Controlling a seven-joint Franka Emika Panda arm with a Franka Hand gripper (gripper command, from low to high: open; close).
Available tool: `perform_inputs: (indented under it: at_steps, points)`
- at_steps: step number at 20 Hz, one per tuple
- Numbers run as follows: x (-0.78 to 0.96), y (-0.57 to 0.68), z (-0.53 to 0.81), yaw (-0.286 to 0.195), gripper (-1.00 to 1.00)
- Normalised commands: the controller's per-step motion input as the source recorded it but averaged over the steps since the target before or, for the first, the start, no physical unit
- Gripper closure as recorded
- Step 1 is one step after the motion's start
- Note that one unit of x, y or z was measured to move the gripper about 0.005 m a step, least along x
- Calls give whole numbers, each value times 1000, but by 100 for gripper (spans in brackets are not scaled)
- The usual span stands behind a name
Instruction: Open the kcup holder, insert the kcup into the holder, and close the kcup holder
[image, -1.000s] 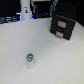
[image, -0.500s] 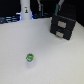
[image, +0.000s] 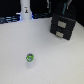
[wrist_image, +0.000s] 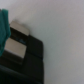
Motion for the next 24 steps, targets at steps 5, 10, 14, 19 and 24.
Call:
perform_inputs:
  at_steps: [5,10,14,19,24]
  points:
    - [-351,633,-75,-172,-100]
    - [-309,626,-166,-166,-100]
    - [-183,569,-244,-157,-100]
    - [-95,473,-340,-134,-100]
    - [-48,260,-424,-96,-100]
